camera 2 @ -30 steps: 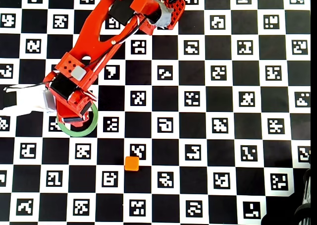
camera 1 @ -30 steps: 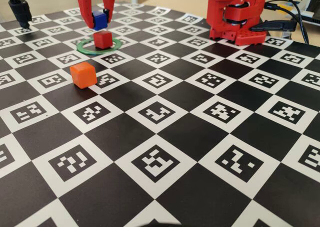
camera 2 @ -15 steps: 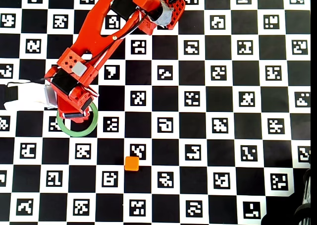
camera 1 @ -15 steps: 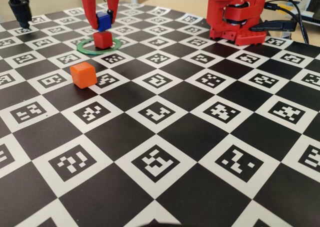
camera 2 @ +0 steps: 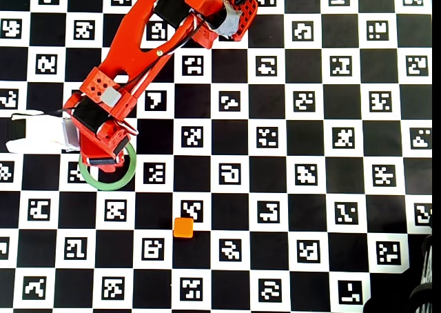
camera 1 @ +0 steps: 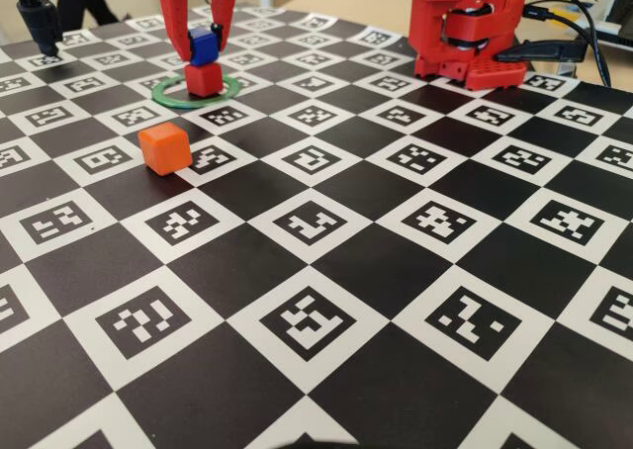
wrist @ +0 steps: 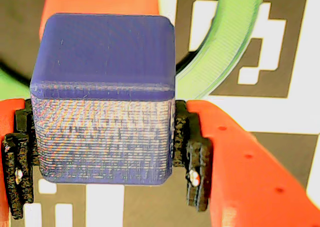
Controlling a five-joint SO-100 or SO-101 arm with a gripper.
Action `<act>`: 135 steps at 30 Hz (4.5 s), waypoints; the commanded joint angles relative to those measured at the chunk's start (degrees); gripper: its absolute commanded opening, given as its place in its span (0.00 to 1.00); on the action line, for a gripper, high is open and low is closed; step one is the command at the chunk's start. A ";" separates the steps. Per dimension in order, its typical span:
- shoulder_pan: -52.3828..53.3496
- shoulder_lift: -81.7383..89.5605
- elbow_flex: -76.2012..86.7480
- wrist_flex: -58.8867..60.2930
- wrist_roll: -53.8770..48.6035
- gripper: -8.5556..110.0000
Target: Grab the red cube then put it in the green circle then put the blue cube on top and finally the orange cube on top
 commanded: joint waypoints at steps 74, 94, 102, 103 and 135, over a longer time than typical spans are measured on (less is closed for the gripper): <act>-0.70 9.84 3.43 -2.29 -0.35 0.36; 0.09 18.46 -1.41 7.82 -2.46 0.39; -1.58 21.09 -5.19 13.80 -1.05 0.39; -1.93 21.18 -5.80 14.50 -0.79 0.39; -23.64 4.04 -22.85 12.48 20.04 0.41</act>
